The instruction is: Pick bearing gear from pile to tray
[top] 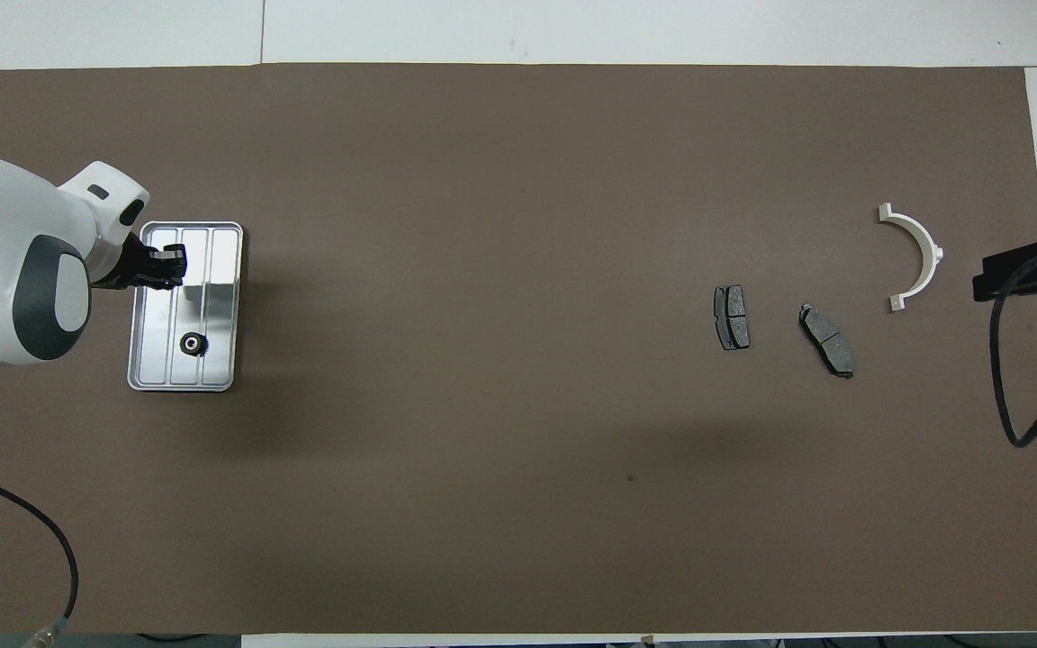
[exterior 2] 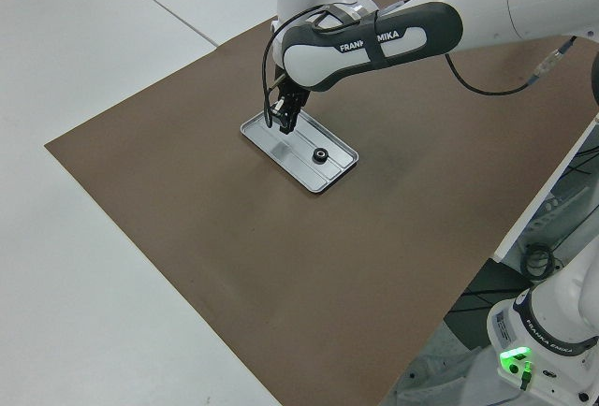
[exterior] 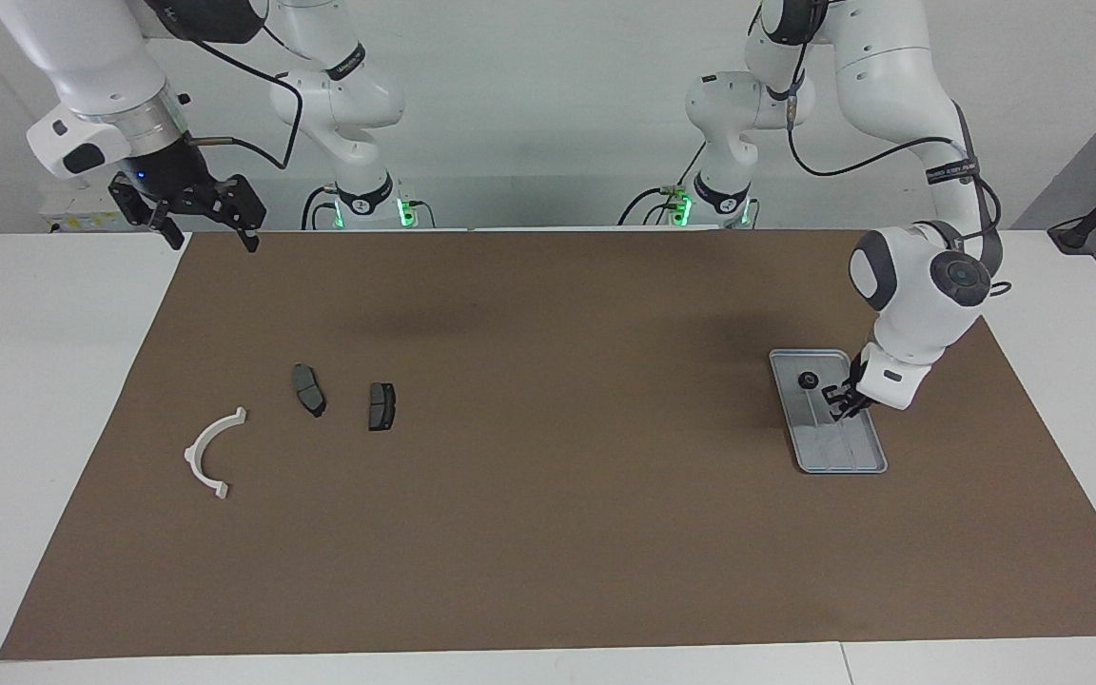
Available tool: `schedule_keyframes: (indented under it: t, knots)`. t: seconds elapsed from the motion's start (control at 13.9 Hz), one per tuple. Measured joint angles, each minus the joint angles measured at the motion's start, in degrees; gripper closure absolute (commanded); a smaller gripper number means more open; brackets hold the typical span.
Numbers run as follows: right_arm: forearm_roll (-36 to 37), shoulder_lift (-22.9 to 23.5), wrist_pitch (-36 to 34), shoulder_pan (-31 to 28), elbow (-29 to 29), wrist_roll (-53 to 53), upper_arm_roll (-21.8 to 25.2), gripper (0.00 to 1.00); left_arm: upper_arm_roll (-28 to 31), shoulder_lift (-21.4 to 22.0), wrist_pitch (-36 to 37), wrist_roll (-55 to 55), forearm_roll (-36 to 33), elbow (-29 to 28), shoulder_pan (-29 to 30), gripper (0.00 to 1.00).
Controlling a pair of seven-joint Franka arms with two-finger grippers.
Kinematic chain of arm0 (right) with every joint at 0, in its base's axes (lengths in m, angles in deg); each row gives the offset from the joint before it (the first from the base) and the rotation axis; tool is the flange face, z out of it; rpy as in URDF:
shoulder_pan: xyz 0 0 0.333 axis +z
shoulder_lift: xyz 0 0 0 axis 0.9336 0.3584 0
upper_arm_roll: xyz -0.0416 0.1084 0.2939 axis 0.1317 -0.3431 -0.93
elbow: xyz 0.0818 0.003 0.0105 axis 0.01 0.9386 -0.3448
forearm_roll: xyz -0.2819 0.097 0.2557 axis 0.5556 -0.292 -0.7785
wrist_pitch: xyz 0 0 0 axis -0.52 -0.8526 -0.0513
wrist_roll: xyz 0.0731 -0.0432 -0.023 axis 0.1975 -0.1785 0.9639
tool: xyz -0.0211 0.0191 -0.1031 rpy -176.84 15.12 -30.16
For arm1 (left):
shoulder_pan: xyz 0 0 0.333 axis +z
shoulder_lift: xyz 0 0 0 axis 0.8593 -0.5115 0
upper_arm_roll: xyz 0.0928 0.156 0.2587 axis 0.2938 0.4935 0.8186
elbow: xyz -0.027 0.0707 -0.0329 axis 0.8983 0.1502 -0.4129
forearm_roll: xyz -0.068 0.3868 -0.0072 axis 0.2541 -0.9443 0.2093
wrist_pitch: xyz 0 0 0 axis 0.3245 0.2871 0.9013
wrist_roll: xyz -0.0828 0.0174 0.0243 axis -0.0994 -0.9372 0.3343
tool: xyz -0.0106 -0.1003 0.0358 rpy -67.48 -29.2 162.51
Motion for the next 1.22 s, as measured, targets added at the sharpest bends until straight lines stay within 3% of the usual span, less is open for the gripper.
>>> schedule_keyframes:
  t: [0.43, 0.58, 0.93, 1.22]
  knots:
    - [0.0, 0.0, -0.1, 0.0, 0.1, 0.0, 0.1, 0.0, -0.3, -0.1, -7.5, 0.1, 0.0, -5.2, 0.0, 0.99]
    - [0.0, 0.0, -0.1, 0.0, 0.1, 0.0, 0.2, 0.0, -0.3, -0.1, -7.6, 0.1, 0.0, -5.2, 0.1, 0.01]
    - [0.0, 0.0, -0.1, 0.0, 0.1, 0.0, 0.6, 0.0, -0.3, 0.1, -4.8, 0.1, 0.0, -3.7, 0.2, 0.0]
    - [0.0, 0.0, -0.1, 0.0, 0.1, 0.0, 0.6, 0.0, -0.3, 4.4, 12.8, 0.1, 0.0, 6.6, 0.3, 0.0]
